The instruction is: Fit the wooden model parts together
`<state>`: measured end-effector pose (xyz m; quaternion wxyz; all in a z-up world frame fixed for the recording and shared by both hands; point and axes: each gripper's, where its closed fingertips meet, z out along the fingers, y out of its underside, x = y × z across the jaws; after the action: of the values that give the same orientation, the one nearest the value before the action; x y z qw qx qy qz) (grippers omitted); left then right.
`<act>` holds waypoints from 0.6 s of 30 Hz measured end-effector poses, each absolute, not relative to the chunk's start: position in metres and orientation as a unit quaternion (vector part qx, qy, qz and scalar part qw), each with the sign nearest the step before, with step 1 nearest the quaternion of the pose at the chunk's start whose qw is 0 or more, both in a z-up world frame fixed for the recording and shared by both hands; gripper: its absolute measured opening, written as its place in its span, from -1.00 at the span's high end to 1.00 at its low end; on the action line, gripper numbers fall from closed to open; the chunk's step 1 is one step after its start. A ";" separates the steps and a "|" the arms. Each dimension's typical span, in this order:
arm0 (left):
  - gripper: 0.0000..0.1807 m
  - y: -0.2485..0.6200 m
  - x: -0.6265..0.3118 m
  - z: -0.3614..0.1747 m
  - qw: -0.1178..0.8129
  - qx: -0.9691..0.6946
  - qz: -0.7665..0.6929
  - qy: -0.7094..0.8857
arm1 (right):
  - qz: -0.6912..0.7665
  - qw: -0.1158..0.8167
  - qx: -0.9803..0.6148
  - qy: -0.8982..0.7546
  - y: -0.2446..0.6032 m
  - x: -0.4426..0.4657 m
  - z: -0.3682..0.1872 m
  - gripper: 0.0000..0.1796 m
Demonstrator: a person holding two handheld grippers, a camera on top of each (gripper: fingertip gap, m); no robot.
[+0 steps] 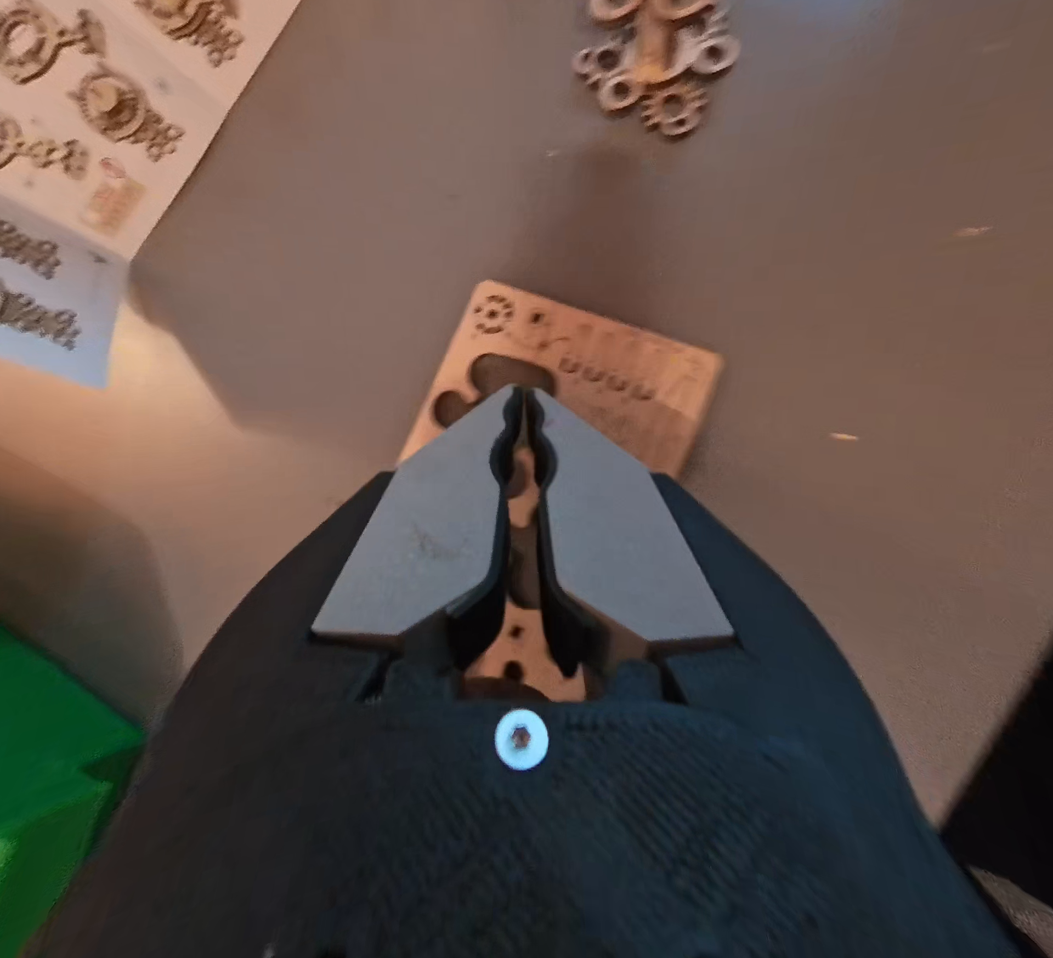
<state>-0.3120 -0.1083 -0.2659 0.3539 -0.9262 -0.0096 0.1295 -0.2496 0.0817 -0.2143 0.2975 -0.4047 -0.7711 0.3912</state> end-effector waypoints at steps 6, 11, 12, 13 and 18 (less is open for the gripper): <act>0.78 -0.098 -0.348 -0.249 0.359 -0.918 0.163 -0.046 | 0.396 0.295 -0.395 -0.775 0.081 -0.253 -0.225 0.97; 0.60 -0.051 -0.326 -0.212 0.458 -0.882 0.108 -0.025 | 0.405 0.283 -0.401 -0.771 0.084 -0.255 -0.227 0.97; 0.57 -0.042 -0.320 -0.213 0.462 -0.882 0.092 -0.015 | 0.401 0.284 -0.400 -0.774 0.084 -0.256 -0.228 0.97; 0.53 -0.034 -0.315 -0.216 0.464 -0.883 0.075 -0.002 | 0.395 0.287 -0.399 -0.776 0.085 -0.256 -0.230 0.97; 0.42 -0.012 -0.288 -0.228 0.463 -0.883 0.005 0.070 | 0.425 0.265 -0.405 -0.765 0.081 -0.255 -0.226 0.97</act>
<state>-0.2882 -0.0124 -0.2276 0.4635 -0.8834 0.0698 0.0051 -0.2550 0.0810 -0.2259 0.2653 -0.4051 -0.7649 0.4248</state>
